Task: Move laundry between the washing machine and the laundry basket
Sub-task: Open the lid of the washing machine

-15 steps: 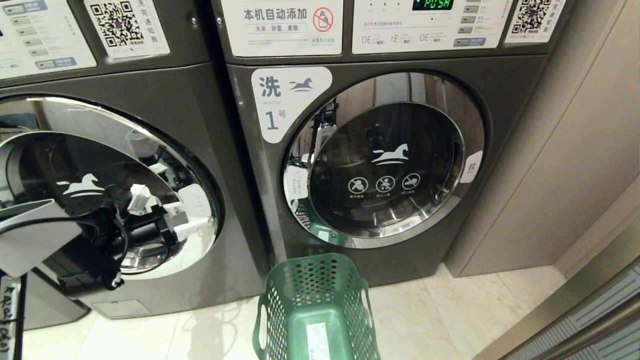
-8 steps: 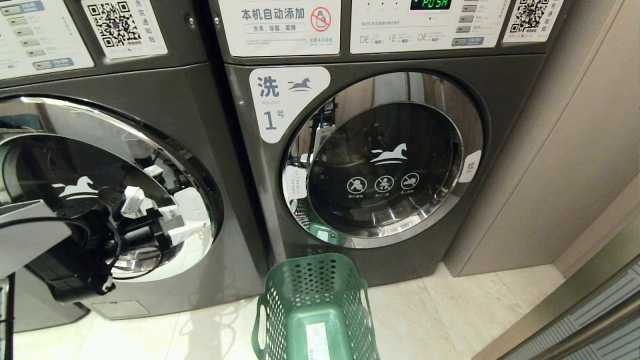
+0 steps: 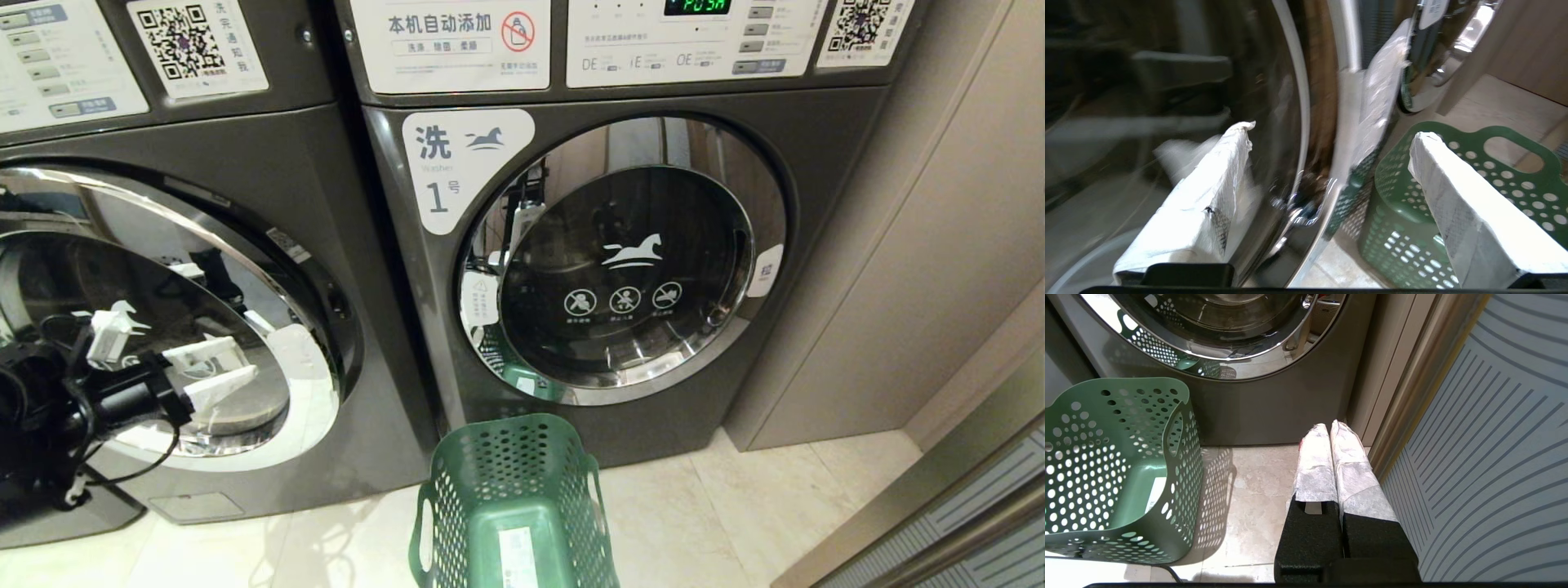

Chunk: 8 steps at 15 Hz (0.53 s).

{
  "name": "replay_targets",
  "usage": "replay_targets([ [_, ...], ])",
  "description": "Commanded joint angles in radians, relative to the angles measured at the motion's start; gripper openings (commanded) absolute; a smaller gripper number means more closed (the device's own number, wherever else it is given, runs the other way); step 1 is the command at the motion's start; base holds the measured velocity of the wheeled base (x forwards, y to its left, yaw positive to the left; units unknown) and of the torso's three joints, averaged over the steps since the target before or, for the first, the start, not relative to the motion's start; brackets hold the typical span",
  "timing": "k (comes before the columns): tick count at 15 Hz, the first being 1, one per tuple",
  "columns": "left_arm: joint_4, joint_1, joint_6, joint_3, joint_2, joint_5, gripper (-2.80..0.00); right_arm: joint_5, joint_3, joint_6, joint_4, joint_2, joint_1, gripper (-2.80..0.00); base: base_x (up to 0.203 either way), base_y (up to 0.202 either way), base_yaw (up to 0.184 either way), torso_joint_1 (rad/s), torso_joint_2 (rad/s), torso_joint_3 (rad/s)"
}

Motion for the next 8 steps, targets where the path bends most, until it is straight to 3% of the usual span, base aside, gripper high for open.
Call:
replay_targets([
  [1,-0.006,0.053,0.004,0.047,-0.070,-0.003,0.00,0.002,0.000,-0.001,0.000,0.000,0.000,-2.80,0.000,0.000,0.000,0.000,0.00,0.000],
  [6,0.004,0.167,-0.027,0.256,-0.449,0.002,0.00,0.000,0.000,-0.001,0.000,0.000,0.000,-2.80,0.000,0.000,0.000,0.000,0.00,0.000],
  [8,0.020,0.287,-0.072,0.312,-0.646,0.006,0.00,0.000,0.000,-0.001,0.000,0.000,0.000,-2.80,0.000,0.000,0.000,0.000,0.00,0.000],
])
